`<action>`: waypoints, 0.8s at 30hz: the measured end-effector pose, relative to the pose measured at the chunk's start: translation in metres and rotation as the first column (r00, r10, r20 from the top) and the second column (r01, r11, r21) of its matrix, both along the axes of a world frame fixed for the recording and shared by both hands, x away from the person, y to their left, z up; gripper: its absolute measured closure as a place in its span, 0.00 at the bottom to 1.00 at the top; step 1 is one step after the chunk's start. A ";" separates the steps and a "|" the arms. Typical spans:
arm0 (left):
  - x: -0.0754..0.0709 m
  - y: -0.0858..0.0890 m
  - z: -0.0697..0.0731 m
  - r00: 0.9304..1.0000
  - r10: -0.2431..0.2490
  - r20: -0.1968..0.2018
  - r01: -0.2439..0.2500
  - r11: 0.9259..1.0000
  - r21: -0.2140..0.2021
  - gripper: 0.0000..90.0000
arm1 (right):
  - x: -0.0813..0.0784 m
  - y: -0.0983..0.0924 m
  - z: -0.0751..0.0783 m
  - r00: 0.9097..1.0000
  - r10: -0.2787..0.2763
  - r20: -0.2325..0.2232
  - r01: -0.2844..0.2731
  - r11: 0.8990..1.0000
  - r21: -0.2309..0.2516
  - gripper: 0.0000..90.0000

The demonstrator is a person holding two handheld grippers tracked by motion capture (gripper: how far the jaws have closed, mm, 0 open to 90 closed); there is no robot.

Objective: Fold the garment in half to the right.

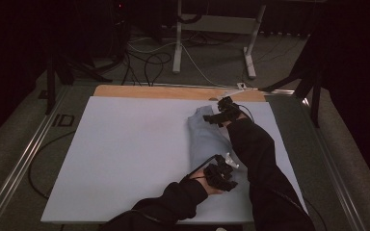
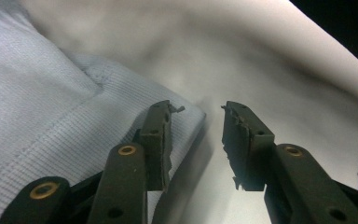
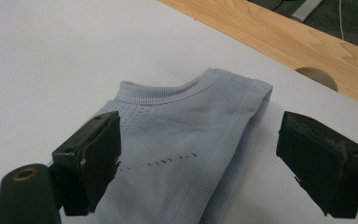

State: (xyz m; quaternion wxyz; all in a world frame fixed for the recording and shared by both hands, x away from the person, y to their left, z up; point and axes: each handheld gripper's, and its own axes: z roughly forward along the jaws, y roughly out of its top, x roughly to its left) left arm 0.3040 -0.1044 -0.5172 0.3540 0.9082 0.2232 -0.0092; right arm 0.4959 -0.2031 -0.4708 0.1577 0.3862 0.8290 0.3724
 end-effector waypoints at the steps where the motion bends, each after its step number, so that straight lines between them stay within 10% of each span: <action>1: 0.001 0.002 0.002 1.000 -0.013 -0.019 0.013 1.000 -0.019 0.68 | 0.000 0.000 0.000 1.000 0.001 0.000 -0.001 1.000 -0.003 0.15; 12: -0.002 0.024 0.024 0.996 -0.085 0.026 0.087 0.990 -0.114 0.55 | -0.004 -0.001 0.006 1.000 0.017 0.007 -0.017 1.000 0.003 0.15; 24: 0.015 0.070 0.045 0.999 -0.025 0.043 0.033 0.978 -0.204 0.45 | -0.008 0.000 0.015 0.999 0.030 0.018 -0.031 0.999 0.016 0.14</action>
